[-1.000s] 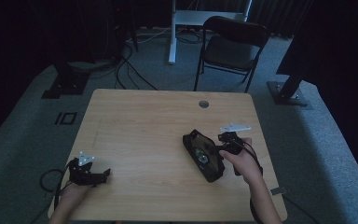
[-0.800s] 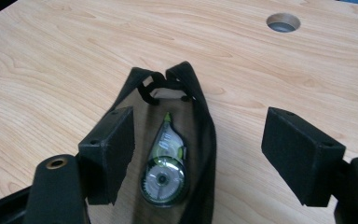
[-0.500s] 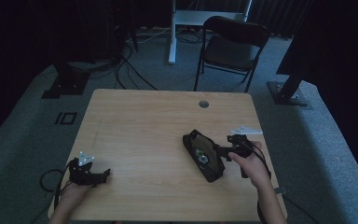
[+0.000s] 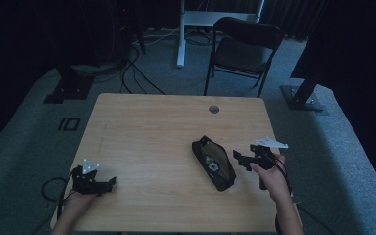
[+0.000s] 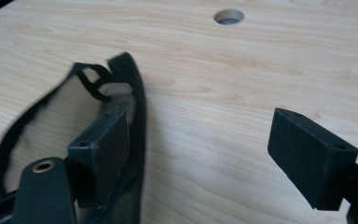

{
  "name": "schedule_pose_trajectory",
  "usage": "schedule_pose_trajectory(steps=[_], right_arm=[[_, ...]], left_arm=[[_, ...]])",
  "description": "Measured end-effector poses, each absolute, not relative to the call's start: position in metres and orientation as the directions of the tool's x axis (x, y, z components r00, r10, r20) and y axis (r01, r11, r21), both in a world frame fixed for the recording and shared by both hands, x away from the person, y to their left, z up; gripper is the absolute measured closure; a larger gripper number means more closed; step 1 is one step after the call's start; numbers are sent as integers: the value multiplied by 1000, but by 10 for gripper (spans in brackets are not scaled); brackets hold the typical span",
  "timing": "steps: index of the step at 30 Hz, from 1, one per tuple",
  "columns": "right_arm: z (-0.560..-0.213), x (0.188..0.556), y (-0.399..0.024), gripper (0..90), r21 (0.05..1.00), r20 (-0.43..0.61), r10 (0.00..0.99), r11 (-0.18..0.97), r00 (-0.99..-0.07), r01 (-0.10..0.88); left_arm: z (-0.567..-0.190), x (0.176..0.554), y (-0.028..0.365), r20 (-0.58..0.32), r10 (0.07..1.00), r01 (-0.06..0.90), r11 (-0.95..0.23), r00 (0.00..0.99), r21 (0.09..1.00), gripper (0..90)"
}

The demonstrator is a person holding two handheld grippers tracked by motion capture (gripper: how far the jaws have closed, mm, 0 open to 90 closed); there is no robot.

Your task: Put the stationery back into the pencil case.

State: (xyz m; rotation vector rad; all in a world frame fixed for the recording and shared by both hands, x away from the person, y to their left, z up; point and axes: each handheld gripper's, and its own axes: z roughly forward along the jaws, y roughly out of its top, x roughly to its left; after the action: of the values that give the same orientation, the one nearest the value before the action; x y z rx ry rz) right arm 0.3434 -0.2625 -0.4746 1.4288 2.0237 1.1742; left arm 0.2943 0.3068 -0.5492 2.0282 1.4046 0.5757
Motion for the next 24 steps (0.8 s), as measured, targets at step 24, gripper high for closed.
schedule_pose_trajectory(steps=[24], right_arm=[[-542, 338, -281, 139, 764, 94, 961, 97, -259, 638]], left_arm=[[-549, 294, 307, 16, 937, 677, -263, 348, 687, 2]])
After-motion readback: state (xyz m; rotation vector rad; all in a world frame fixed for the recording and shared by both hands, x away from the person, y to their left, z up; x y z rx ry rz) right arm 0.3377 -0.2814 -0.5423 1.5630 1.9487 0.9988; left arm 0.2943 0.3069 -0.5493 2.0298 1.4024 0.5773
